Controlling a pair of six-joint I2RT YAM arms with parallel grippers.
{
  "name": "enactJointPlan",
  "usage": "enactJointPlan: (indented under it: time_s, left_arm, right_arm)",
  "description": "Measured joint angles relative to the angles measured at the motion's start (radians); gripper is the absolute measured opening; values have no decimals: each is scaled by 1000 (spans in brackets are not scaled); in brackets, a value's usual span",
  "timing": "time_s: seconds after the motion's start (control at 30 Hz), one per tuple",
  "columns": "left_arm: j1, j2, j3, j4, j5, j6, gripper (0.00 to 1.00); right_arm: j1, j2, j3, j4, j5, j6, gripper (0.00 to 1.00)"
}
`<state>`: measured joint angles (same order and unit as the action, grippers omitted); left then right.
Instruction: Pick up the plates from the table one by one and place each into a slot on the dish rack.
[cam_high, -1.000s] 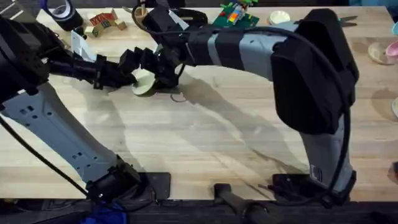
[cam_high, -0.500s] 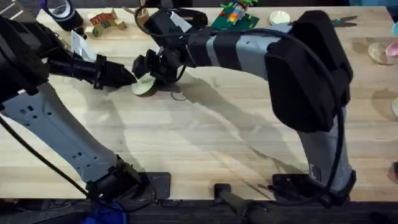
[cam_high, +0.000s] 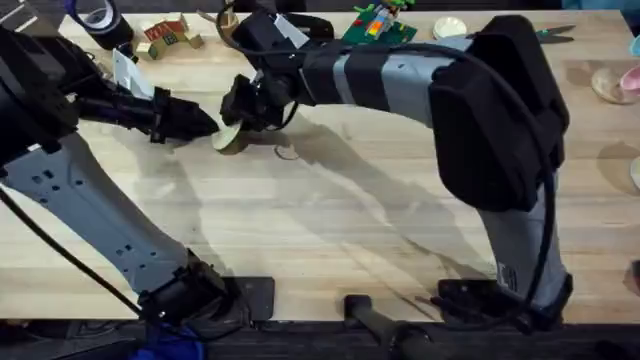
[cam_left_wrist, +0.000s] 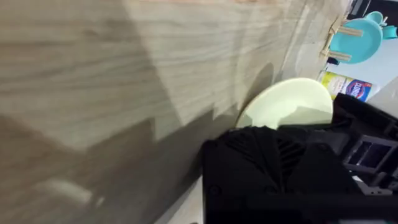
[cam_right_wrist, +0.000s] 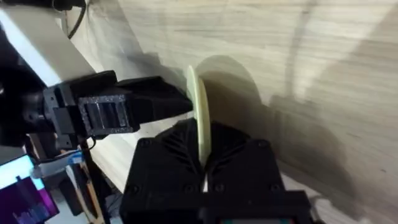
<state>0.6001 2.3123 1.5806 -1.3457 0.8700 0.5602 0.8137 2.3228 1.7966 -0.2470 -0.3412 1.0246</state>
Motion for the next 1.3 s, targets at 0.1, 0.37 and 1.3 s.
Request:
enactJointPlan:
  time_s: [0.1, 0.37, 1.3]
  left_arm:
    - [0, 0, 0, -3, 0, 0, 39]
    - [-13, -31, -2, -15, -59, 0, 39]
    - [-14, -921, -3, -211, -326, -87, 50]
  right_arm:
    - [-1, 0, 0, 0, -15, -13, 46]
    - [-33, 1, 0, -25, -121, -111, 44]
    - [-156, 1, 734, -1088, 99, -800, 40]
